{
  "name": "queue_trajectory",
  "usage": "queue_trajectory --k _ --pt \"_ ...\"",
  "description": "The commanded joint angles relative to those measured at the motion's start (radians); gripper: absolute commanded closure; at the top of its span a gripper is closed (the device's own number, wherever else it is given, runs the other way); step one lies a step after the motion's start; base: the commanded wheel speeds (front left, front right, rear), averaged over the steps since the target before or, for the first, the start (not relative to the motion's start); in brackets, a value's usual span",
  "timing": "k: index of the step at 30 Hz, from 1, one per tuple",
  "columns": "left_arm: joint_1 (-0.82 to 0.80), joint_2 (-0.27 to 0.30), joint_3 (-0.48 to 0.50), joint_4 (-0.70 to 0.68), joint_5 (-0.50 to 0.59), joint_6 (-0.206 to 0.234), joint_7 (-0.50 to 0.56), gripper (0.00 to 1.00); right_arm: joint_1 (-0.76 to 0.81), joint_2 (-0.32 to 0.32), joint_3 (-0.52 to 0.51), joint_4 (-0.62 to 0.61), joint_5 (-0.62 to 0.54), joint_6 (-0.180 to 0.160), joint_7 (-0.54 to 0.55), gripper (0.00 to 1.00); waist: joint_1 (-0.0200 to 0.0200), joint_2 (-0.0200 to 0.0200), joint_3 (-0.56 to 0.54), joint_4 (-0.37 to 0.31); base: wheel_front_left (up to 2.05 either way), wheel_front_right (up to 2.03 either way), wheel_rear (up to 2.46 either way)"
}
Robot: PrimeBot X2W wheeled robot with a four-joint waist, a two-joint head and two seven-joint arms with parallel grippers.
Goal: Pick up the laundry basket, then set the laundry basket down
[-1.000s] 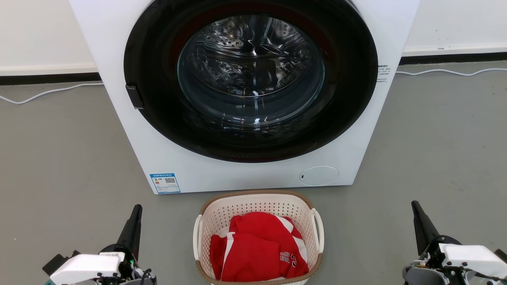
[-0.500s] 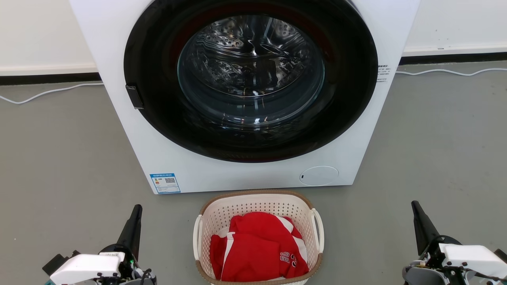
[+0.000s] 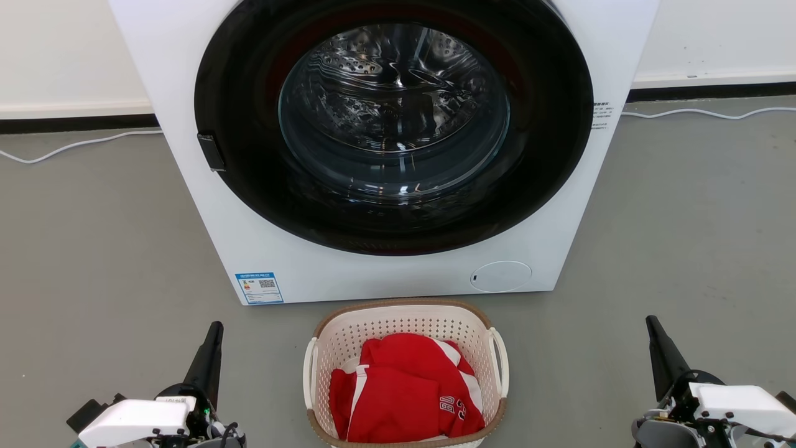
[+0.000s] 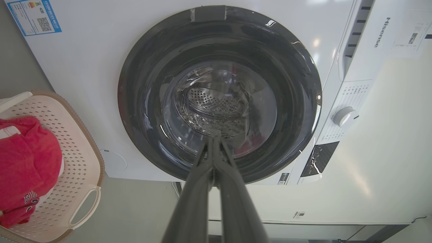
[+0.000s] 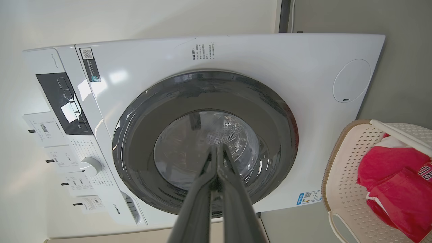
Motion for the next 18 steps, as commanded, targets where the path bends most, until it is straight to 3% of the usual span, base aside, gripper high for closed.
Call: queue_trajectory --k 1,18 --pt "-0.055 0.011 0.029 -0.029 -0.006 -0.007 0.002 1.0 -0.059 -0.003 0.017 -0.029 0.007 0.007 0.01 1.0 0.0 0.0 0.0 0.0 0.0 0.0 0.0" --pt "-0.055 0.011 0.029 -0.029 -0.006 -0.007 0.002 1.0 -0.059 -0.003 0.017 -0.029 0.007 0.007 0.01 1.0 0.0 0.0 0.0 0.0 0.0 0.0 0.0"
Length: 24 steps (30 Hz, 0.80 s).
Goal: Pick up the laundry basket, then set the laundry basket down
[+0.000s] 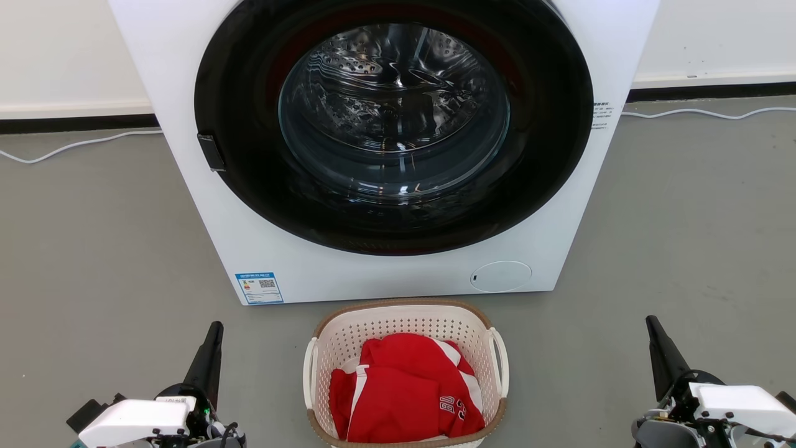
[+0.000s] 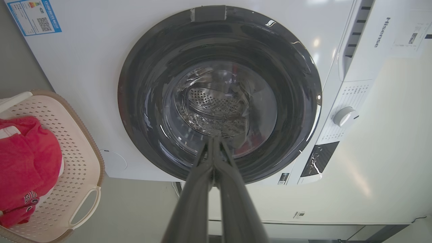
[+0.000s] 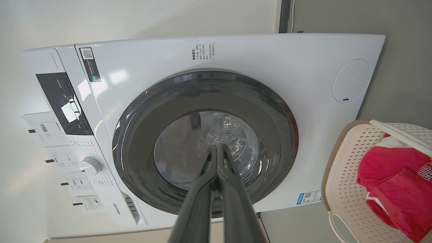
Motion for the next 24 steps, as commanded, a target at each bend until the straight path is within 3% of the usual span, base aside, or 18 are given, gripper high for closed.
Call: queue_trajectory --k 1,24 --pt "-0.055 0.011 0.029 -0.029 -0.006 -0.007 0.002 1.0 -0.059 -0.003 0.017 -0.029 0.007 0.007 0.01 1.0 0.0 -0.0001 0.0 0.0 0.0 0.0 0.0" --pt "-0.055 0.011 0.029 -0.029 -0.006 -0.007 0.002 1.0 -0.059 -0.003 0.017 -0.029 0.007 0.007 0.01 1.0 0.0 -0.0001 0.0 0.0 0.0 0.0 0.0"
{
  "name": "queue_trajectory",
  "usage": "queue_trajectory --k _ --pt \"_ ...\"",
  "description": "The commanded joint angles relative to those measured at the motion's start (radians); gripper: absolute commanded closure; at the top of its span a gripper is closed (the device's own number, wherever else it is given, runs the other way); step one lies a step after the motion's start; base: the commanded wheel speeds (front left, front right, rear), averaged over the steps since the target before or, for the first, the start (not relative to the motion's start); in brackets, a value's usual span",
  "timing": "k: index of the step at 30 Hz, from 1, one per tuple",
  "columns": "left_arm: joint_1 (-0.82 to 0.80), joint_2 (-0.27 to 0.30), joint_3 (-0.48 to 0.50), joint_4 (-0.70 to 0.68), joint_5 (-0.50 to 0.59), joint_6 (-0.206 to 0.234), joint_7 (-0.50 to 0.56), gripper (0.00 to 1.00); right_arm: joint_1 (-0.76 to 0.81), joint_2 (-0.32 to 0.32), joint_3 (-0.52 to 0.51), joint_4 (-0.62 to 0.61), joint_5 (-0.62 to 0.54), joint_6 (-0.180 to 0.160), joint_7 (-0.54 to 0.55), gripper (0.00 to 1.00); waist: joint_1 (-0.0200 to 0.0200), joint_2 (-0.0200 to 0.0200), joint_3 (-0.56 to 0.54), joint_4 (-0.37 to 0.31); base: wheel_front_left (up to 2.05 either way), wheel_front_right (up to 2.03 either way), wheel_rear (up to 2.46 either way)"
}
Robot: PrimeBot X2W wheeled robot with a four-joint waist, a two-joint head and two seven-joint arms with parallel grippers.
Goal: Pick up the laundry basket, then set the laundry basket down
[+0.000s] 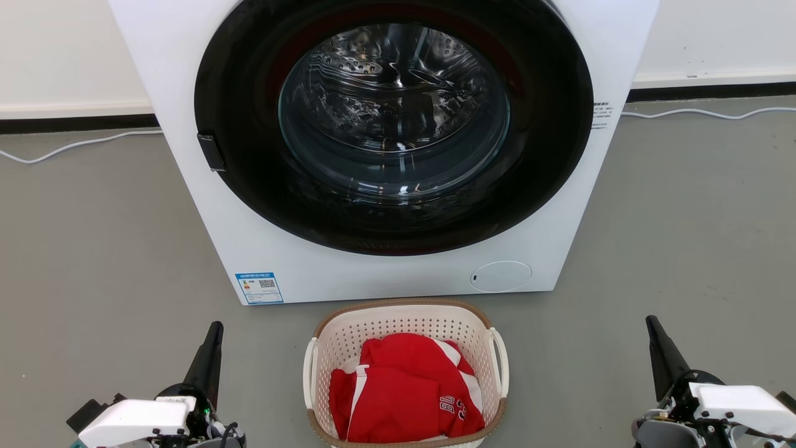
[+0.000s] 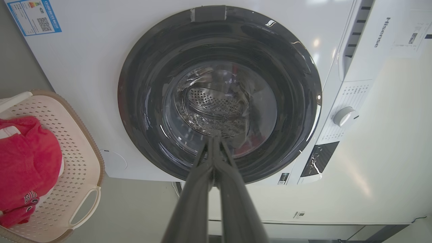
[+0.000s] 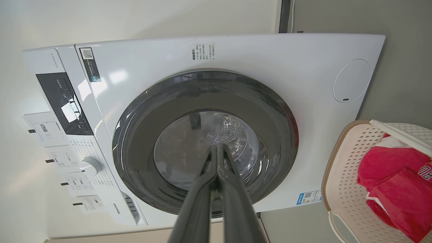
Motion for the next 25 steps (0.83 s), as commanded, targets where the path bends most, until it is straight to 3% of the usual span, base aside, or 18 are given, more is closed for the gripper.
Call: queue_trajectory --k 1,25 --pt "-0.055 0.011 0.029 -0.029 -0.006 -0.007 0.002 1.0 -0.059 -0.003 0.017 -0.029 0.007 0.007 0.01 1.0 0.0 -0.0001 0.0 0.0 0.0 0.0 0.0" --pt "-0.055 0.011 0.029 -0.029 -0.006 -0.007 0.002 1.0 -0.059 -0.003 0.017 -0.029 0.007 0.007 0.01 1.0 0.0 -0.0001 0.0 0.0 0.0 0.0 0.0"
